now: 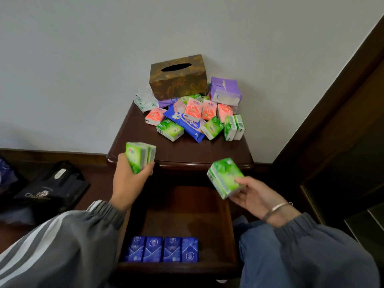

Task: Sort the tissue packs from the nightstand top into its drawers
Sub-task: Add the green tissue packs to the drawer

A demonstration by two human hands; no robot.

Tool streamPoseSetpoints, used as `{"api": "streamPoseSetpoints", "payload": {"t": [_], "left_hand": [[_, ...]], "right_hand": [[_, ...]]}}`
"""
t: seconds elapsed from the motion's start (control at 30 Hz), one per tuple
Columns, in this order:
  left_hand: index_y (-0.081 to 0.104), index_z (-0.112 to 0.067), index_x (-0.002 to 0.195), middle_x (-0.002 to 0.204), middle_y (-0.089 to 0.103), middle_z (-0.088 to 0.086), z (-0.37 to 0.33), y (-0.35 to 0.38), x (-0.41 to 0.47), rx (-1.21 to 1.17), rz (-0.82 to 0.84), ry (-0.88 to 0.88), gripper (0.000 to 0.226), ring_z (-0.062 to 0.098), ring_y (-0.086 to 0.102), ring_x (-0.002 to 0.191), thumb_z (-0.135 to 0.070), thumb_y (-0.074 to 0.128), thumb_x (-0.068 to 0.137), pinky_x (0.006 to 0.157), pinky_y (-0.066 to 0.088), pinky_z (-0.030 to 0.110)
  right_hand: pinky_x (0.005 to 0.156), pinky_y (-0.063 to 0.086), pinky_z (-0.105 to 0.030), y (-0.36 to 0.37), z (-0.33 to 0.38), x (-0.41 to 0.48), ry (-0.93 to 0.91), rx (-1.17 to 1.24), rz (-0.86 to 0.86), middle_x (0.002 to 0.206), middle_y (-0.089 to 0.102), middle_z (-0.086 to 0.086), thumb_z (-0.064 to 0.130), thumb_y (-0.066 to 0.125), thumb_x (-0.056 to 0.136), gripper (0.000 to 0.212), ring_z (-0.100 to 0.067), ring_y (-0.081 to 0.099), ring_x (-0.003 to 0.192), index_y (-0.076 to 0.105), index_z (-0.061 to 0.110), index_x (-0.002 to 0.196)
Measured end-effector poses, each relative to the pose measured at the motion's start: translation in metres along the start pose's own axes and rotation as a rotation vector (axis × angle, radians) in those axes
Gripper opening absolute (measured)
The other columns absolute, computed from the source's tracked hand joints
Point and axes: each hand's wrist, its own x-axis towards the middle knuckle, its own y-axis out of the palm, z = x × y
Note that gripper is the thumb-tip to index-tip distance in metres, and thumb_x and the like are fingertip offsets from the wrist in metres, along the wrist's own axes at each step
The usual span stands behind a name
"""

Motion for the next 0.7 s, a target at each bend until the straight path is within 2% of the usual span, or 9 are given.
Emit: {"api": "streamPoseSetpoints", "payload": {"t": [0.07,0.17,0.2,0.27,0.33,0.4,0.5,0.6,0.7], "left_hand": [[0.049,-0.022,0.104,0.091,0.058,-0.012,0.014,-0.003,-0.031,-0.061,0.087,-0.081,0.038,0.004,0.059,0.082,-0.031,0.075,0.077,0.065,0.044,0.023],[0.051,-0.026,0.101,0.093,0.063,-0.01,0.037,0.0,-0.073,-0.096,0.207,-0.265,0.033,0.003,0.062,0.084,-0.031,0.074,0.079,0.061,0.044,0.018],[0.052,-0.023,0.102,0.094,0.064,-0.006,0.044,0.002,-0.084,-0.109,0.221,-0.324,0.032,0.007,0.064,0.085,-0.029,0.074,0.08,0.062,0.046,0.02],[0.055,-0.013,0.108,0.099,0.067,0.004,0.058,0.007,-0.098,-0.116,0.249,-0.413,0.034,0.018,0.065,0.09,-0.025,0.073,0.082,0.072,0.053,0.032],[0.058,-0.005,0.112,0.101,0.068,0.012,0.07,0.011,-0.105,-0.075,0.286,-0.468,0.036,0.024,0.065,0.089,-0.024,0.072,0.084,0.084,0.053,0.045],[0.061,-0.003,0.111,0.099,0.07,0.015,0.078,0.013,-0.107,-0.066,0.302,-0.521,0.035,0.026,0.066,0.089,-0.023,0.071,0.084,0.084,0.053,0.045],[0.062,-0.004,0.106,0.093,0.07,0.012,0.086,0.015,-0.105,-0.066,0.316,-0.554,0.029,0.027,0.067,0.088,-0.021,0.071,0.084,0.067,0.05,0.03],[0.054,-0.006,0.108,0.096,0.066,0.012,0.092,0.018,-0.106,-0.002,0.34,-0.614,0.038,0.023,0.064,0.081,-0.026,0.073,0.082,0.061,0.047,0.028],[0.049,-0.009,0.106,0.095,0.064,0.011,0.097,0.023,-0.111,0.079,0.398,-0.633,0.04,0.02,0.063,0.076,-0.027,0.074,0.081,0.057,0.047,0.027]], "right_hand": [[0.074,0.055,-0.031,-0.015,-0.026,-0.002,0.098,-0.163,-0.035,0.095,0.066,-0.014,0.004,0.055,0.087,0.014,-0.022,0.064,0.084,0.06,0.006,0.1],[0.068,0.052,-0.026,-0.026,-0.071,0.01,0.262,-0.445,-0.147,0.086,0.063,-0.01,0.009,0.063,0.084,0.007,-0.017,0.061,0.077,0.061,0.008,0.09],[0.065,0.051,-0.025,-0.027,-0.085,0.018,0.298,-0.542,-0.183,0.081,0.063,-0.008,0.011,0.065,0.082,0.007,-0.015,0.061,0.073,0.061,0.009,0.087],[0.06,0.05,-0.025,-0.031,-0.112,0.036,0.333,-0.748,-0.244,0.075,0.064,-0.005,0.015,0.069,0.078,0.014,-0.015,0.061,0.067,0.062,0.007,0.087],[0.063,0.052,-0.027,-0.034,-0.133,0.053,0.335,-0.935,-0.287,0.09,0.068,-0.011,0.023,0.071,0.074,0.035,-0.023,0.065,0.078,0.062,0.003,0.101],[0.07,0.054,-0.03,-0.037,-0.147,0.062,0.326,-1.05,-0.32,0.106,0.066,-0.016,0.028,0.069,0.072,0.048,-0.029,0.065,0.092,0.059,0.002,0.111],[0.069,0.048,-0.027,-0.041,-0.152,0.067,0.272,-1.094,-0.371,0.11,0.065,-0.013,0.032,0.067,0.073,0.049,-0.029,0.063,0.097,0.059,0.006,0.113],[0.079,0.052,-0.032,-0.043,-0.149,0.07,0.216,-1.005,-0.412,0.11,0.065,-0.013,0.03,0.067,0.073,0.047,-0.029,0.062,0.099,0.059,0.007,0.113],[0.07,0.045,-0.026,-0.045,-0.149,0.069,0.23,-1.021,-0.426,0.11,0.065,-0.013,0.029,0.067,0.074,0.045,-0.028,0.062,0.097,0.059,0.007,0.113]]}}
